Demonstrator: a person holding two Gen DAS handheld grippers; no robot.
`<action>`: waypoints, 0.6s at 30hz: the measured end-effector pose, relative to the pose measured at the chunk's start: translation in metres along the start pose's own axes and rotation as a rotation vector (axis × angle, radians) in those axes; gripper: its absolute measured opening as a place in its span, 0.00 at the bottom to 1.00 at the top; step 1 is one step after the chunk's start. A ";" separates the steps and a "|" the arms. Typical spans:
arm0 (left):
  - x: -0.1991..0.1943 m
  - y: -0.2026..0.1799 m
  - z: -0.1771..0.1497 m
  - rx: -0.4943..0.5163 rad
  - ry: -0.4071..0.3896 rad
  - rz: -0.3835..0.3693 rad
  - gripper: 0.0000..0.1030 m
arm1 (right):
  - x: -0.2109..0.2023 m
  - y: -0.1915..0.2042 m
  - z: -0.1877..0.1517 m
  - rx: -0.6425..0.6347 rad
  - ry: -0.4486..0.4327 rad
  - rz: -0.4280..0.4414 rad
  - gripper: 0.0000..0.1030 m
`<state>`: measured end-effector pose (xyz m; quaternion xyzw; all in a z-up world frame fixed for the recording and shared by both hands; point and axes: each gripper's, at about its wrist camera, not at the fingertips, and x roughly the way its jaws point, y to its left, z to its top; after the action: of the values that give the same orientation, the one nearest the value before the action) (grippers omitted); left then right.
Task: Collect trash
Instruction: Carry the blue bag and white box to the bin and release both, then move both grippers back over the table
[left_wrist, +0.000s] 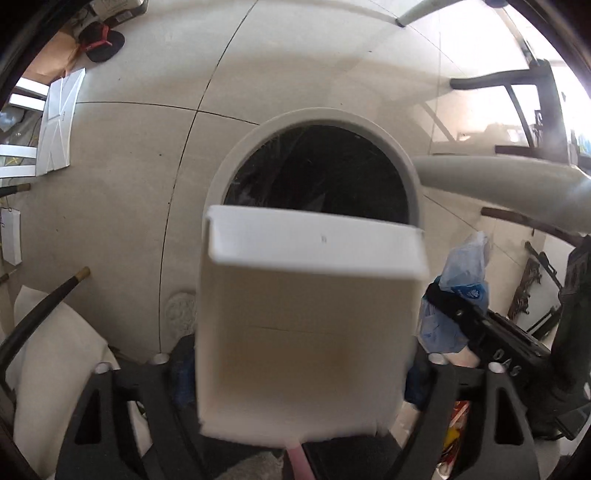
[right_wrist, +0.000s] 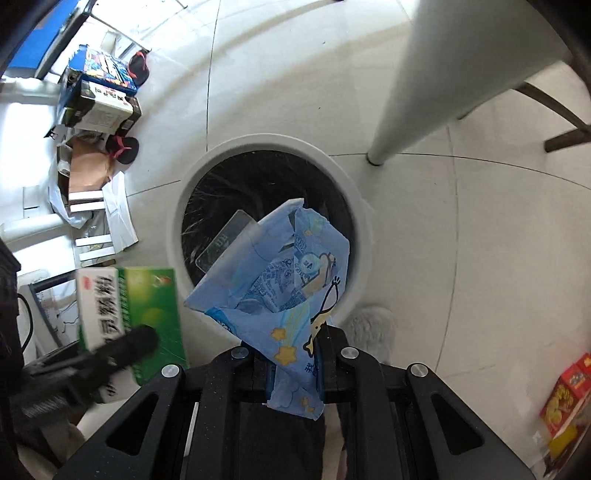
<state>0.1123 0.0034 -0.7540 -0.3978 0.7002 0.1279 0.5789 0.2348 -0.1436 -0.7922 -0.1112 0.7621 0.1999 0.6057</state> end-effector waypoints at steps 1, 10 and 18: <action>0.003 0.004 -0.001 -0.004 -0.013 0.003 0.99 | 0.009 0.000 0.006 -0.014 0.012 -0.010 0.20; -0.007 -0.004 -0.001 0.080 -0.161 0.177 0.99 | 0.049 -0.007 0.023 -0.052 0.066 -0.036 0.72; -0.049 -0.020 -0.027 0.156 -0.257 0.357 0.99 | 0.000 -0.008 0.001 -0.116 0.010 -0.138 0.99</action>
<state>0.1083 -0.0068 -0.6959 -0.2022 0.6876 0.2235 0.6606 0.2388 -0.1500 -0.7938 -0.1995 0.7426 0.2011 0.6069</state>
